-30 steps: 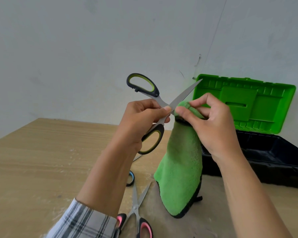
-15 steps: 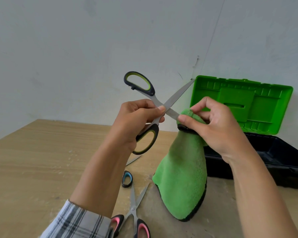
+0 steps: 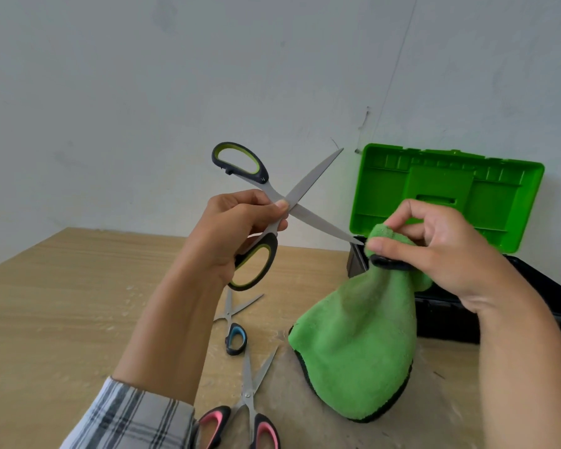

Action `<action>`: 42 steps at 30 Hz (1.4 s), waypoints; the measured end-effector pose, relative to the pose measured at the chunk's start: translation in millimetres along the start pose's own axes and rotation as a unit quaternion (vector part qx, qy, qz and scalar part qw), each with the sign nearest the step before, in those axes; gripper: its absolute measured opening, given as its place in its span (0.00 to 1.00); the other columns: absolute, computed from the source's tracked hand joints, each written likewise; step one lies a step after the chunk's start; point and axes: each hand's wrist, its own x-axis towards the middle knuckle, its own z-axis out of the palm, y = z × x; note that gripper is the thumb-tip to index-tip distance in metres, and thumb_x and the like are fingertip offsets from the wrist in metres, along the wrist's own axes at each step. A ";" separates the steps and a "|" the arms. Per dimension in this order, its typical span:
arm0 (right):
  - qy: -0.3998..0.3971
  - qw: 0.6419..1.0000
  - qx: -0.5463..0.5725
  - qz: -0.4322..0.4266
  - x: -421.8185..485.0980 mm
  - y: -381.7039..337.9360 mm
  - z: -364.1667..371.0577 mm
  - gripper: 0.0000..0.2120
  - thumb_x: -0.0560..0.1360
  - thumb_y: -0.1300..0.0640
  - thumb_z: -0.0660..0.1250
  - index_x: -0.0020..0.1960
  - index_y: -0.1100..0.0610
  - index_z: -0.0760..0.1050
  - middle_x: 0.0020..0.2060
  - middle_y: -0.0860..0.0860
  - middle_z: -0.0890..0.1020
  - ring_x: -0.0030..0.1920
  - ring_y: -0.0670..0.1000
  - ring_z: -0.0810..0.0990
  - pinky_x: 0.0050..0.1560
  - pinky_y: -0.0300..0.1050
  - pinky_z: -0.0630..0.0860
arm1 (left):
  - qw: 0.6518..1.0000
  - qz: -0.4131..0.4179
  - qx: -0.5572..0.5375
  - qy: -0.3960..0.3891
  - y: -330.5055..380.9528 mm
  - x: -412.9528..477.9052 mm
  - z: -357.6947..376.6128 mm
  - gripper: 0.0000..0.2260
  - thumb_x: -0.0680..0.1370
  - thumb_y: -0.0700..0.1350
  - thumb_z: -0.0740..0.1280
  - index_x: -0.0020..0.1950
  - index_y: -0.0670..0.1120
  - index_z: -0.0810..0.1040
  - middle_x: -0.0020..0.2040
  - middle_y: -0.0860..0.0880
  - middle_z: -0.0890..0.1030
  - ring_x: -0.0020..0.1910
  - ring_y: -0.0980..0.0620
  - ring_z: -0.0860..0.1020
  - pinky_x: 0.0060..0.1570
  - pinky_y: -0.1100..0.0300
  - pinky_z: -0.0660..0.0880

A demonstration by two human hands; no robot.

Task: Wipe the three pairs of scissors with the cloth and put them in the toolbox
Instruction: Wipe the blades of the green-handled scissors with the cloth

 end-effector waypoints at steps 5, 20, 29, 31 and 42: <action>0.100 0.994 0.046 -0.015 3.5 -0.2 -8.3 0.19 0.62 0.46 0.75 0.47 0.55 0.76 0.42 0.52 0.89 0.47 0.57 0.88 0.50 0.54 0.83 | 0.999 -0.004 0.031 -0.035 2.2 -1.3 -6.4 0.07 0.74 0.41 0.72 0.36 0.44 0.78 0.34 0.48 0.82 0.35 0.56 0.82 0.35 0.66 0.75; 0.112 0.988 0.107 -0.005 10.0 3.9 2.8 0.13 0.63 0.47 0.74 0.44 0.51 0.81 0.37 0.47 0.86 0.43 0.46 0.83 0.62 0.50 0.76 | 0.966 0.014 0.192 -0.172 3.6 -6.1 -14.7 0.06 0.74 0.42 0.72 0.37 0.44 0.83 0.35 0.46 0.81 0.38 0.51 0.78 0.41 0.60 0.72; 0.052 0.993 0.103 -0.007 5.1 -5.1 7.3 0.12 0.66 0.49 0.72 0.47 0.53 0.81 0.36 0.45 0.86 0.39 0.41 0.83 0.57 0.43 0.76 | 0.938 0.033 0.289 -0.188 0.0 -5.9 -10.8 0.07 0.75 0.45 0.71 0.43 0.42 0.84 0.34 0.48 0.82 0.34 0.55 0.73 0.41 0.60 0.69; 0.021 0.997 0.071 -0.010 4.8 -5.8 9.1 0.12 0.67 0.49 0.71 0.48 0.54 0.80 0.38 0.46 0.87 0.40 0.41 0.83 0.57 0.42 0.76 | 0.941 0.037 0.285 -0.179 -0.1 -5.2 -11.9 0.06 0.75 0.44 0.72 0.43 0.42 0.84 0.34 0.47 0.82 0.33 0.55 0.73 0.41 0.59 0.69; 0.002 0.997 -0.080 -0.021 8.0 -2.7 17.8 0.20 0.65 0.43 0.76 0.57 0.44 0.85 0.53 0.43 0.87 0.56 0.42 0.84 0.66 0.52 0.77 | 0.949 0.052 0.277 -0.138 -3.1 -2.6 -7.1 0.05 0.75 0.44 0.72 0.39 0.48 0.84 0.32 0.49 0.83 0.35 0.52 0.75 0.42 0.58 0.71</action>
